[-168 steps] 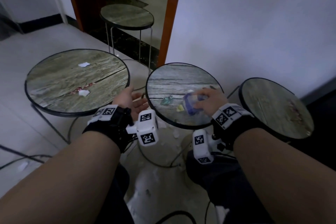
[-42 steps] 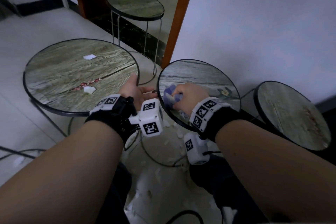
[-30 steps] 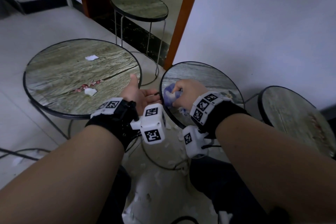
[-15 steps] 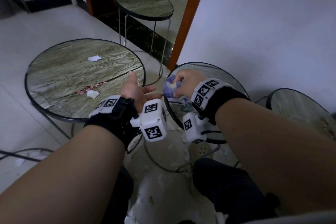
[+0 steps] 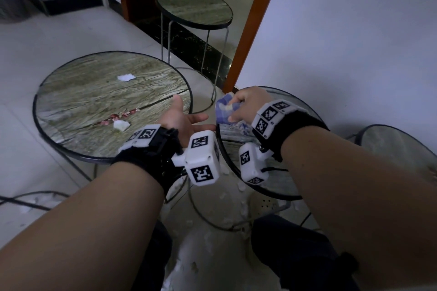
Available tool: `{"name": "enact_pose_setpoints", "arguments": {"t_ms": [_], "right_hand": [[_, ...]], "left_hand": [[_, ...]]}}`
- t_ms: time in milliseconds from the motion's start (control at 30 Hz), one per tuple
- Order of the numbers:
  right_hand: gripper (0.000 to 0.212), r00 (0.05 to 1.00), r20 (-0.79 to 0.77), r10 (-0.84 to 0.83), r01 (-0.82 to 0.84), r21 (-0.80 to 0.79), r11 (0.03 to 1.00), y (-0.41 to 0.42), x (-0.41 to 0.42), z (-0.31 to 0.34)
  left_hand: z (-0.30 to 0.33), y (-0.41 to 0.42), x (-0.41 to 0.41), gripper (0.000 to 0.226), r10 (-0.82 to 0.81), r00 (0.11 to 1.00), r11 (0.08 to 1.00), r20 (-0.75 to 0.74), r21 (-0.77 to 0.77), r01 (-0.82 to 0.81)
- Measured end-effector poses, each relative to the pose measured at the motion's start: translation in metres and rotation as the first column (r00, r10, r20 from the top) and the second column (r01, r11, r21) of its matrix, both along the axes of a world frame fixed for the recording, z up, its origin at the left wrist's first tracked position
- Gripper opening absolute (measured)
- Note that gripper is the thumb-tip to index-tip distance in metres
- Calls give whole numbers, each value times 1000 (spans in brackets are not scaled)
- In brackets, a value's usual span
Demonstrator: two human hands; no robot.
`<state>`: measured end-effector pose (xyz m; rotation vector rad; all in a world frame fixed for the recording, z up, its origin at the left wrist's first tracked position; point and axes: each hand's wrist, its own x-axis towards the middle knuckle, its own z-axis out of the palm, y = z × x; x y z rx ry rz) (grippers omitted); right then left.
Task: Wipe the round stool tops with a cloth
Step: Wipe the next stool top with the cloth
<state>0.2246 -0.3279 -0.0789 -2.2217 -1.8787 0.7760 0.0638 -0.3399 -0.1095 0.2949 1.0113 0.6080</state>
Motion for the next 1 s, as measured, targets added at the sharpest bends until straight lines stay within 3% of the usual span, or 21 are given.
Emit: {"name": "enact_pose_setpoints", "arguments": {"t_ms": [200, 400, 533, 667, 1000], "right_hand": [[23, 998, -47, -49, 50, 20, 999, -4, 4, -3], [18, 998, 6, -68, 68, 28, 997, -4, 13, -1], [25, 991, 53, -123, 121, 35, 992, -4, 23, 1], [26, 988, 139, -72, 74, -9, 997, -4, 18, 6], [35, 983, 162, -82, 91, -46, 995, -19, 10, 13]], "left_hand": [[1, -1, 3, 76, -21, 999, 1000, -32, 19, 21], [-1, 0, 3, 76, -24, 999, 1000, -36, 18, 24], [-2, 1, 4, 75, -27, 999, 999, -43, 22, 28], [-1, 3, 4, 75, -40, 997, 999, -65, 34, 42], [2, 2, 2, 77, -118, 991, 990, -61, 74, 122]]}}
